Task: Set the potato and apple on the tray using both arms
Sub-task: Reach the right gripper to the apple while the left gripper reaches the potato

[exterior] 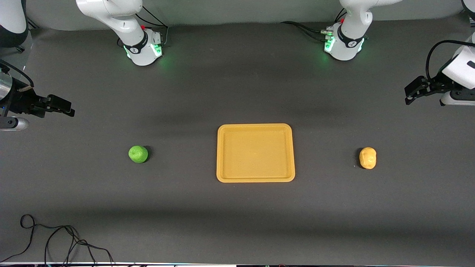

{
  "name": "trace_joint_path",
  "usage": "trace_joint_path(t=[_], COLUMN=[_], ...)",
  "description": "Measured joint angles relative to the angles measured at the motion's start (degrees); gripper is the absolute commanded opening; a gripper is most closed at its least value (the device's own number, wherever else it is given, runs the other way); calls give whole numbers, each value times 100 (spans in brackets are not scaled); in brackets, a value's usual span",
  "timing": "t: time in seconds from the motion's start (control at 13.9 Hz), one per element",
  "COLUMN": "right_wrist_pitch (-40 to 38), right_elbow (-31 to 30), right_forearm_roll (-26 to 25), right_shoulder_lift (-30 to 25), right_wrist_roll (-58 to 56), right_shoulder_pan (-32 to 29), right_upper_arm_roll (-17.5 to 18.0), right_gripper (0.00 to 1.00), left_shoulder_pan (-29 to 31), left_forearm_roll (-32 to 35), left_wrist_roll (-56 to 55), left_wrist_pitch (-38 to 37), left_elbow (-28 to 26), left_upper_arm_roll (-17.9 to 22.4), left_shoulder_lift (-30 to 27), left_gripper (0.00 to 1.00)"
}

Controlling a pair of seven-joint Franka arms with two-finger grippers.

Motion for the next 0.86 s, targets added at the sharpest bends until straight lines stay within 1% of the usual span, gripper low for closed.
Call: trace_joint_path(t=[0.36,0.5,0.65,0.86], right_wrist_pitch=[105,214,305,338], right_elbow=[24,40,41,42], right_forearm_roll=[-1,-1,-9,-87], right_shoulder_lift=[9,12,60,200], right_wrist_roll=[0,1,1,1], right_shoulder_pan=[0,1,7,20], right_upper_arm_roll=[9,14,28,61], right_gripper=[100,100,100,100], left_shoulder_pan=[0,-1,-4,-9], left_forearm_roll=[-5,-5,-3,14], left_wrist_roll=[0,0,3,6], left_wrist_pitch=[-2,97,537,1407], left_elbow=[-13,-65,-170,-237], left_upper_arm_roll=[-2,-4,-8,-11], left_shoulder_lift=[30,128,423,1226], left_gripper=[100,100,100,100])
